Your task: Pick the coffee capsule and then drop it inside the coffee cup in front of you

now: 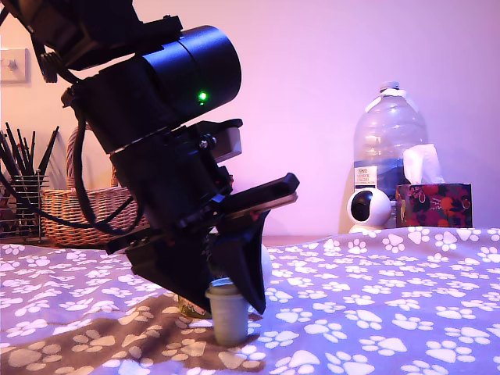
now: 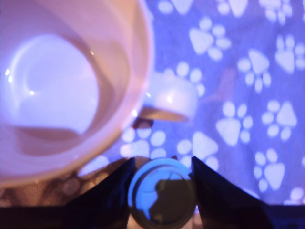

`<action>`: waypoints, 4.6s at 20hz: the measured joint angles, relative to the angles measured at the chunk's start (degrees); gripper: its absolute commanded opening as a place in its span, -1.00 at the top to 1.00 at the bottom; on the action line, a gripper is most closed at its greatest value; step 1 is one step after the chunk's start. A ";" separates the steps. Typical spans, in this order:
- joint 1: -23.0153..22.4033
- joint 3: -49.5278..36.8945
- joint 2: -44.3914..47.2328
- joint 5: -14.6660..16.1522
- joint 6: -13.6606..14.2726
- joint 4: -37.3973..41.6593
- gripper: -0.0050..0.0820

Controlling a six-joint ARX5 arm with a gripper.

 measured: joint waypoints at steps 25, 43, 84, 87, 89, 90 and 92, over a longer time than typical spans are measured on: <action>-0.07 0.22 -21.35 -12.52 9.42 -13.70 0.26; 6.93 7.65 -9.31 -2.78 13.70 -5.25 0.26; 7.19 14.27 0.72 -5.97 15.63 -10.80 -0.06; 7.21 14.27 0.72 -5.97 16.17 -10.21 -0.48; 7.21 14.27 0.72 -5.97 16.31 -10.32 -0.48; 7.21 14.27 0.72 -5.95 16.31 -10.34 -0.48; 7.21 14.27 0.72 -5.75 16.33 -10.43 -0.48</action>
